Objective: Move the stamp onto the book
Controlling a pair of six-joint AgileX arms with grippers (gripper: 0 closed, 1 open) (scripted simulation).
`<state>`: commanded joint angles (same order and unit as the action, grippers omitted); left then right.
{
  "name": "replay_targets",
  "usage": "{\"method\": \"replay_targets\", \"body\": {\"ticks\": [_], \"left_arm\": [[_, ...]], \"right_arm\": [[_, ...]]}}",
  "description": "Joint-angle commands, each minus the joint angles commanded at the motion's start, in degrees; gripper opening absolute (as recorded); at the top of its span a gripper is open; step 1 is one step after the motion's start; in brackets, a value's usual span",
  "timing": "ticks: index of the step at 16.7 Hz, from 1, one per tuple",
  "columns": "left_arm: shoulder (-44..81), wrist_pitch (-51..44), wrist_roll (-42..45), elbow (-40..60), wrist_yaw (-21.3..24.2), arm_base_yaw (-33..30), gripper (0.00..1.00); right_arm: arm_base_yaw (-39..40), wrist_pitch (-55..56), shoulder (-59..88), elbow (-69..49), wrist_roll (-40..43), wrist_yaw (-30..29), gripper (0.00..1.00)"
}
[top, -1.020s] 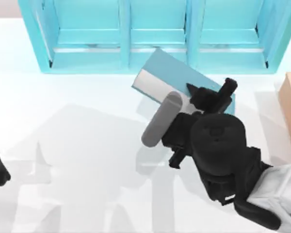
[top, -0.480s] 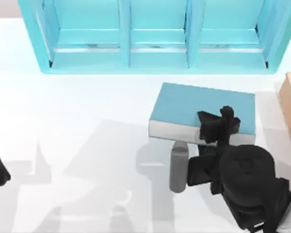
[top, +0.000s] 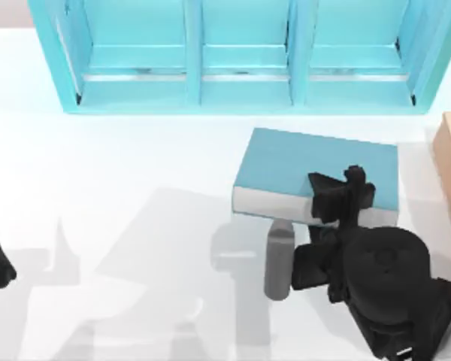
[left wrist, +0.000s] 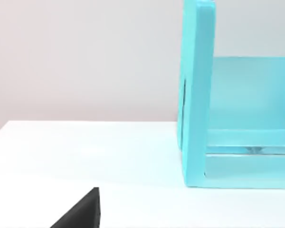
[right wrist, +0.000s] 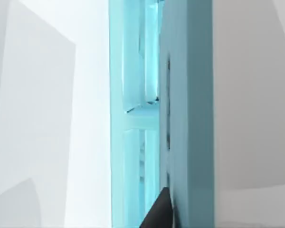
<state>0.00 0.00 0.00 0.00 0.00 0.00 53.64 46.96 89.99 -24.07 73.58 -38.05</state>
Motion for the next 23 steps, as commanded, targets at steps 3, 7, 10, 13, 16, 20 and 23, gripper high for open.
{"method": "replay_targets", "body": {"ticks": [3, 7, 10, 13, 16, 20, 23], "left_arm": [[0.0, 0.0, 0.0, 0.0, 0.0, 0.0, 1.0], [0.0, 0.0, 0.0, 0.0, 0.0, 0.0, 1.0], [0.0, 0.0, 0.0, 0.0, 0.0, 0.0, 1.0], [0.0, 0.0, 0.0, 0.0, 0.0, 0.0, 1.0], [0.0, 0.0, 0.0, 0.0, 0.0, 0.0, 1.0], [0.0, 0.0, 0.0, 0.0, 0.0, 0.0, 1.0], [0.0, 0.0, 0.0, 0.0, 0.0, 0.0, 1.0]], "right_arm": [[0.1, 0.0, -0.1, 0.0, 0.0, -0.1, 0.0], [0.0, 1.9, 2.0, 0.3, -0.1, 0.0, 0.0], [0.0, 6.6, 5.8, 1.2, -0.1, -0.1, 0.0], [-0.1, 10.6, 9.0, 2.0, -0.2, -0.1, 0.0], [-0.2, 11.2, 9.5, 2.1, -0.3, -0.1, 0.0], [-0.2, 11.2, 9.5, 2.1, -0.3, -0.1, 0.23], [-0.2, 11.2, 9.5, 2.1, -0.3, -0.1, 0.45]]}}
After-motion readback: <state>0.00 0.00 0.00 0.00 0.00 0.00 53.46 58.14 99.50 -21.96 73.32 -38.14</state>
